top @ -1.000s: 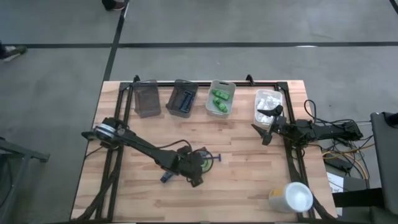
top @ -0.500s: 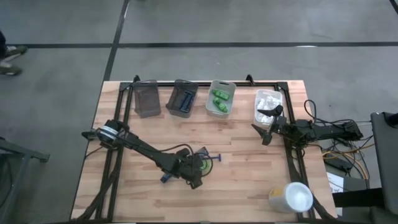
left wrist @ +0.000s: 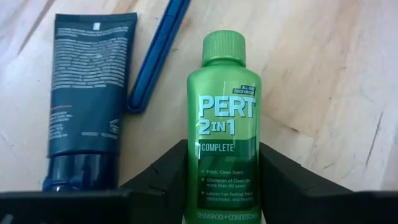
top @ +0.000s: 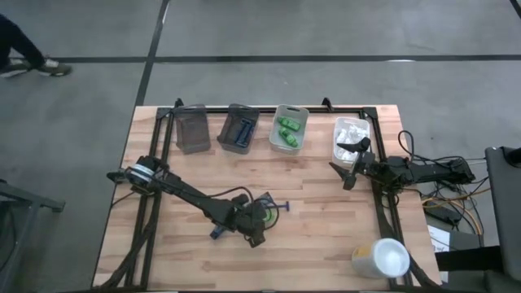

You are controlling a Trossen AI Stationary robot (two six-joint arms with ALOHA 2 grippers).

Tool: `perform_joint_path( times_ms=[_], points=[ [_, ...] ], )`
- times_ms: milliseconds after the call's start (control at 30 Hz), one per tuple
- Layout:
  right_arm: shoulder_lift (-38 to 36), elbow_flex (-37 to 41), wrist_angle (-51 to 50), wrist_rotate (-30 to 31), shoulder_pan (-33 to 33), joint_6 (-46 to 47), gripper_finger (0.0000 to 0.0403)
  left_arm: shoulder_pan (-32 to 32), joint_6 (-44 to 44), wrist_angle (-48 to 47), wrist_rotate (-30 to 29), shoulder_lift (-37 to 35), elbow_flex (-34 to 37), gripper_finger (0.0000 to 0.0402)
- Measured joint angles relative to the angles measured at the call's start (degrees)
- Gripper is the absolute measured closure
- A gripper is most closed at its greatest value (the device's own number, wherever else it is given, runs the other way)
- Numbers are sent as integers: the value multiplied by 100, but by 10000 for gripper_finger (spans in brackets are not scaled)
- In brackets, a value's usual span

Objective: Pick & Place Travel size toiletries
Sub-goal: Put the green shampoo into the gray bin

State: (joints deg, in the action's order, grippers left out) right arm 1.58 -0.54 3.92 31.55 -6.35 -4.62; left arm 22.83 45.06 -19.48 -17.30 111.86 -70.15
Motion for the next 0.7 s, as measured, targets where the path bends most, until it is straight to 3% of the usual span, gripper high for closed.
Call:
perform_joint_path(
  times_ms=[700],
  points=[
    [4,0,2,2,2,1,39,-316,-315,-36,-75,-318,-485,236]
  ],
)
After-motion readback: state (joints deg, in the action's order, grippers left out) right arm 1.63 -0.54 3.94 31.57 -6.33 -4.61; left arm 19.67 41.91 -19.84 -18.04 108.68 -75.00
